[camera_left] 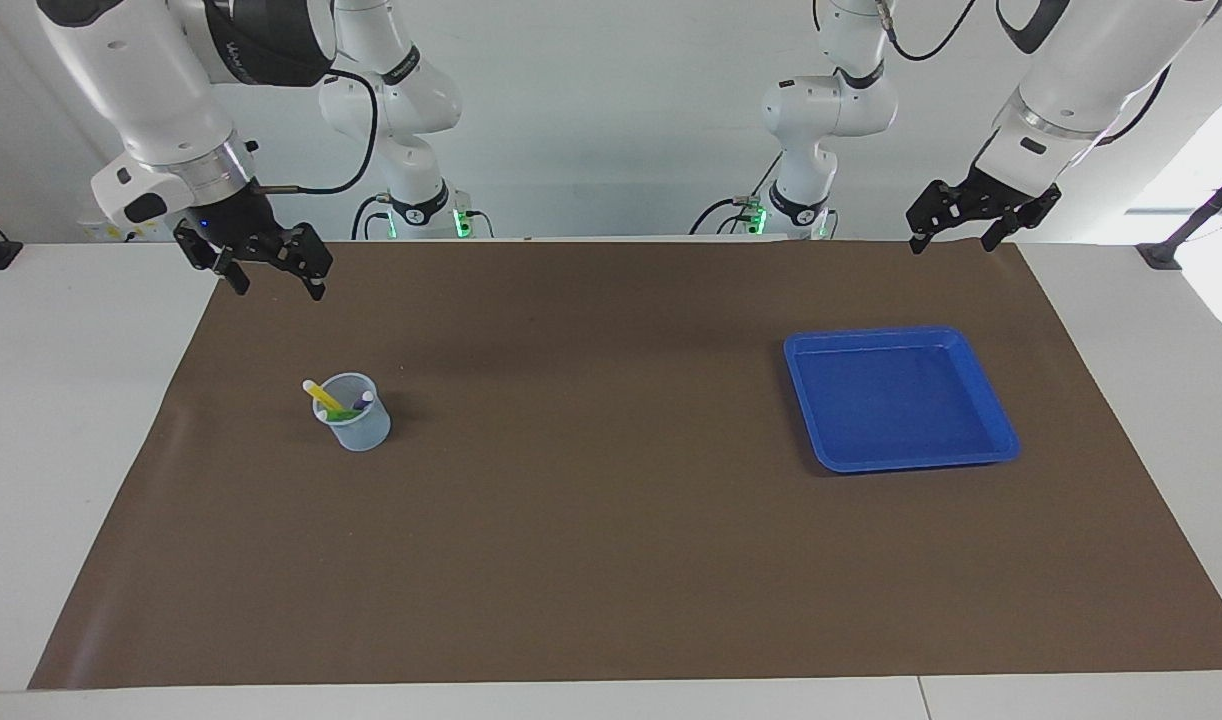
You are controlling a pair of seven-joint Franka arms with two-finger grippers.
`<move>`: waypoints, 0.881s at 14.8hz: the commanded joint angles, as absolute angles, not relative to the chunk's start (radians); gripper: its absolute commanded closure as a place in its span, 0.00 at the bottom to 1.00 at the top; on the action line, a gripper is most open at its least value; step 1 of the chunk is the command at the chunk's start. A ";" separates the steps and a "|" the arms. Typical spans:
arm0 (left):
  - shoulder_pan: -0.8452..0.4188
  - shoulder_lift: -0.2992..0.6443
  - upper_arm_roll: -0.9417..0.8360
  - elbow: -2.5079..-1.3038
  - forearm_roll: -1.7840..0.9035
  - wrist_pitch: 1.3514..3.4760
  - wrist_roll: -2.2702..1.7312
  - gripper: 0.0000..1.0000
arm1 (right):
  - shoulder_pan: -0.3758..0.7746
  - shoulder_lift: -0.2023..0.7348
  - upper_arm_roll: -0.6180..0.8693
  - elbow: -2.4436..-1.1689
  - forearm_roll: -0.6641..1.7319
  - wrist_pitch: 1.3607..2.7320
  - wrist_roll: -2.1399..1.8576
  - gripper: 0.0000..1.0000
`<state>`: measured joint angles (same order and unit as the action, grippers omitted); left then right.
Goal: Right arm passes pens to left for tray arrangement
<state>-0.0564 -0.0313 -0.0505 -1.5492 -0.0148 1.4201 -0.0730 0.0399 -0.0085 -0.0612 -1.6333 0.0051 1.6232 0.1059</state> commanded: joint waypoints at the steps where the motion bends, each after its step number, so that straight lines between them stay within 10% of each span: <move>1: -0.046 -0.052 -0.057 -1.568 -0.005 1.422 -0.069 0.00 | 0.020 -0.038 -0.043 -1.671 -0.002 1.643 0.095 0.00; 13: -0.046 -0.052 -0.057 -1.568 -0.005 1.422 -0.069 0.00 | 0.017 -0.118 -0.083 -1.903 0.012 1.883 -0.060 0.00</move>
<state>-0.0564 -0.0313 -0.0505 -1.5492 -0.0148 1.4201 -0.0730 0.0332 -0.0508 -0.0699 -1.7789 0.0052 1.7982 0.0068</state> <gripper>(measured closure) 0.000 0.000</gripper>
